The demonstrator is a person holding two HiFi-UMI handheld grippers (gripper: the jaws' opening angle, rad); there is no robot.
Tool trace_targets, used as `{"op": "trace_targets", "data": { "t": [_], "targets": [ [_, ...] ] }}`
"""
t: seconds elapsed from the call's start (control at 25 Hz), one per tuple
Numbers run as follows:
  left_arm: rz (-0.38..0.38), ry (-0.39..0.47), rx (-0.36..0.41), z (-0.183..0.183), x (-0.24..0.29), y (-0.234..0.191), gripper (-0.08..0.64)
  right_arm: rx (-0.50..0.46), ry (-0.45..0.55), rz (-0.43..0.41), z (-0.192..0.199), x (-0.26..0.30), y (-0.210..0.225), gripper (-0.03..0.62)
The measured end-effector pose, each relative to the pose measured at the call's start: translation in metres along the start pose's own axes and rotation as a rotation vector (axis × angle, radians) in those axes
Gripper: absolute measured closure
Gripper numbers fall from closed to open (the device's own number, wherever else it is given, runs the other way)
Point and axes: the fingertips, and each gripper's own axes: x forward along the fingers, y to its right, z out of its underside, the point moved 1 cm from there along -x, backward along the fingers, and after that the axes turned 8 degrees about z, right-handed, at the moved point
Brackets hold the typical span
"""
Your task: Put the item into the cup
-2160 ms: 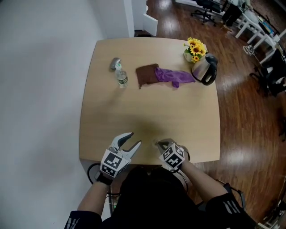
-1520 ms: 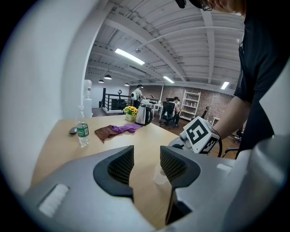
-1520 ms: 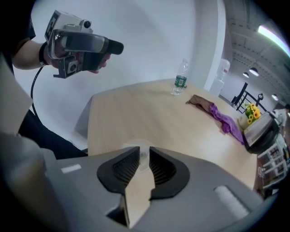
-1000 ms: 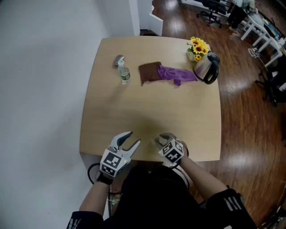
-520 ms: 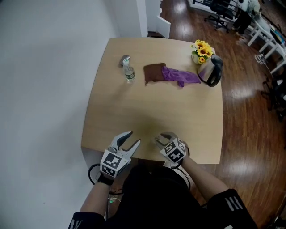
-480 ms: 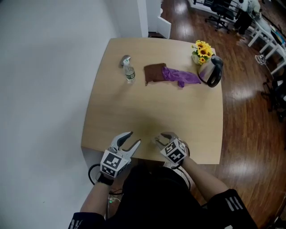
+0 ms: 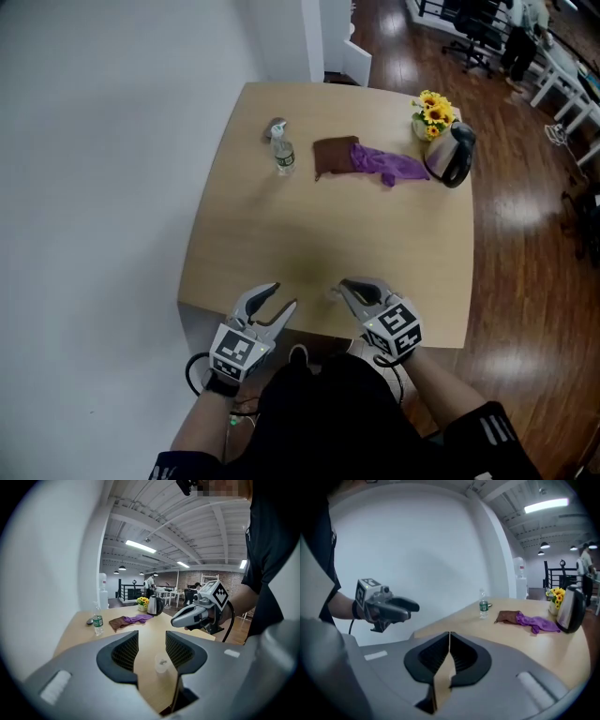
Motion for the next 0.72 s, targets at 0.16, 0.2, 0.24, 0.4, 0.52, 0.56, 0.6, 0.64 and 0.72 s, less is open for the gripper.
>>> {"op": "trace_targets", "data": {
  "t": [0.16, 0.2, 0.24, 0.4, 0.52, 0.56, 0.6, 0.64, 0.72],
  "targets": [
    [0.022, 0.034, 0.019, -0.01, -0.012, 0.01, 0.385, 0.066, 0.117, -0.027, -0.028, -0.03, -0.019, 0.584],
    [0.033, 0.044, 0.029, -0.013, -0.016, 0.014, 0.383, 0.081, 0.141, -0.031, -0.033, -0.038, -0.025, 0.584],
    [0.045, 0.053, 0.04, -0.015, -0.021, 0.019, 0.385, 0.092, 0.161, -0.03, -0.036, -0.046, -0.033, 0.584],
    [0.089, 0.09, 0.076, -0.017, -0.05, 0.043, 0.383, 0.122, 0.231, 0.001, -0.045, -0.081, -0.066, 0.584],
    [0.12, 0.1, 0.094, -0.007, -0.081, 0.061, 0.385, 0.14, 0.267, 0.053, -0.045, -0.105, -0.096, 0.584],
    [0.132, 0.101, 0.098, -0.003, -0.092, 0.067, 0.383, 0.147, 0.28, 0.072, -0.045, -0.113, -0.107, 0.584],
    [0.144, 0.103, 0.102, 0.001, -0.104, 0.074, 0.384, 0.153, 0.293, 0.09, -0.043, -0.122, -0.117, 0.584],
    [0.154, 0.107, 0.108, 0.004, -0.116, 0.081, 0.383, 0.161, 0.304, 0.107, -0.042, -0.131, -0.128, 0.584],
    [0.172, 0.113, 0.12, 0.01, -0.141, 0.097, 0.383, 0.176, 0.322, 0.138, -0.036, -0.149, -0.152, 0.584]
  ]
}}
